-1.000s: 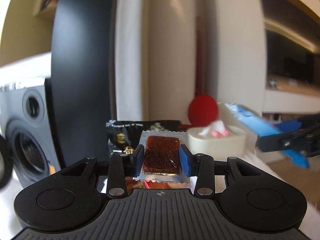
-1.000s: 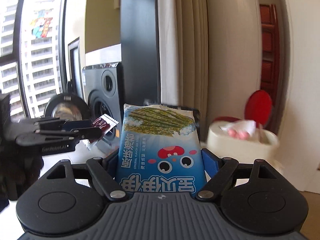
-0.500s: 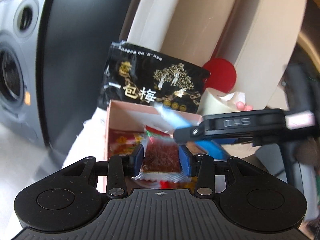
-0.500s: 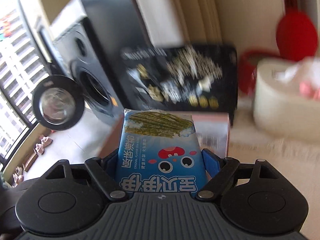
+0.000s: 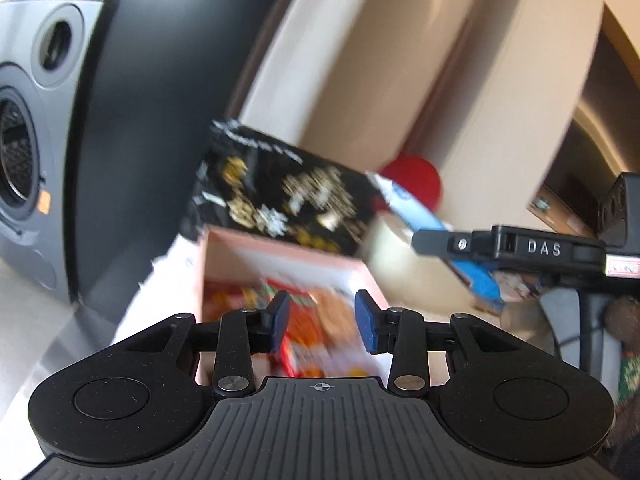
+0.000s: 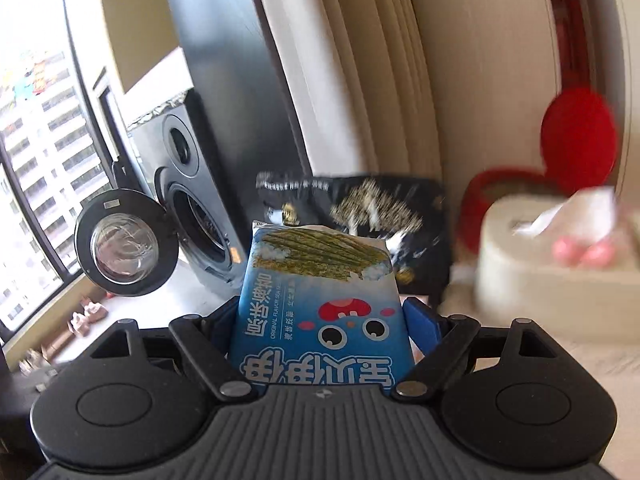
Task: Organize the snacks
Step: 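Carry the jerky and seaweed bag over the pink box with both tools, then open both tools to drop the jerky and seaweed bag into the pink box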
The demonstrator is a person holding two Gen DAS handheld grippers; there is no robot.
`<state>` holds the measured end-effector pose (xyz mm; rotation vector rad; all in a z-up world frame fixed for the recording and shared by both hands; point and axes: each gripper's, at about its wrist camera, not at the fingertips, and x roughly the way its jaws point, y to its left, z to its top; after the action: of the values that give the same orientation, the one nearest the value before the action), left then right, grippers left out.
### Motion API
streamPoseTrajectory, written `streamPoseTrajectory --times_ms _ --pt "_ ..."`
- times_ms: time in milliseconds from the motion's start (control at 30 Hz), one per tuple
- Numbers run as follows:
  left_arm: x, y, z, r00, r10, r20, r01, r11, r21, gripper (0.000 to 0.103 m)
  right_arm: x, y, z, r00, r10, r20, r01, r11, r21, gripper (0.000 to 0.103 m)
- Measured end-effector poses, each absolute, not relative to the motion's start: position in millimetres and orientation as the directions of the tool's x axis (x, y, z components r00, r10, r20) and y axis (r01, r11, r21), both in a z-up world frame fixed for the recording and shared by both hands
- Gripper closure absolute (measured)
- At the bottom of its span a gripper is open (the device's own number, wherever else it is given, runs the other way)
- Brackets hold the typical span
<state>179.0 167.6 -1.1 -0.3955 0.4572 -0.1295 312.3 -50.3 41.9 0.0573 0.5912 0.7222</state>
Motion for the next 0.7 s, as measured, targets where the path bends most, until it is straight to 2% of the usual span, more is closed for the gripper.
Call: streamPoseTrajectory --times_ms 100,267,367,467,533,567,600,633,667,700 --pt "158.5 148.1 -12.8 0.847 -0.275 -0.456 0.098 0.923 -0.373 0.063 294.5 -78.8 37.0 0.566 0.656 -0.498 -0.625 0.736 0.26 0.018" --pt "135.4 106.4 -38.7 0.784 -0.306 -0.541 0.134 0.933 -0.333 0.063 263.5 -120.8 22.4 0.54 0.674 -0.504 -0.619 0.724 0.304 0.018" --pt "138.1 97.5 -47.4 0.778 -0.313 -0.545 0.114 0.923 -0.367 0.063 260.3 -119.2 36.0 0.558 0.707 -0.435 -0.63 0.702 0.334 0.018" --pt "131.4 94.5 -43.0 0.788 -0.274 -0.551 0.091 0.937 -0.336 0.063 276.3 -95.0 54.3 0.543 0.765 -0.346 -0.636 0.644 0.425 0.017" --pt "122.4 98.2 -38.4 0.792 -0.262 -0.552 0.081 0.94 -0.33 0.063 295.2 -67.1 51.6 0.557 0.762 -0.33 -0.614 0.646 0.454 0.011" --pt "118.2 100.8 -37.3 0.793 -0.256 -0.553 0.073 0.941 -0.33 0.063 302.6 -49.3 42.8 0.585 0.73 -0.353 -0.596 0.683 0.423 0.002" --pt "116.8 104.9 -37.8 0.795 -0.25 -0.552 0.066 0.941 -0.331 0.063 312.3 -28.8 31.0 0.586 0.689 -0.427 -0.58 0.724 0.373 0.002" --pt "113.5 109.1 -38.3 0.799 -0.247 -0.549 0.059 0.94 -0.336 0.063 322.9 -9.4 16.8 0.545 0.655 -0.524 -0.577 0.746 0.333 0.007" --pt "111.3 113.8 -40.6 0.802 -0.247 -0.543 0.053 0.936 -0.347 0.063 330.1 1.5 4.5 0.506 0.637 -0.582 -0.565 0.754 0.334 0.019" --pt "110.4 118.0 -41.9 0.804 -0.247 -0.541 0.045 0.932 -0.359 0.063 334.8 4.2 -4.3 0.478 0.639 -0.602 -0.547 0.753 0.365 0.021"
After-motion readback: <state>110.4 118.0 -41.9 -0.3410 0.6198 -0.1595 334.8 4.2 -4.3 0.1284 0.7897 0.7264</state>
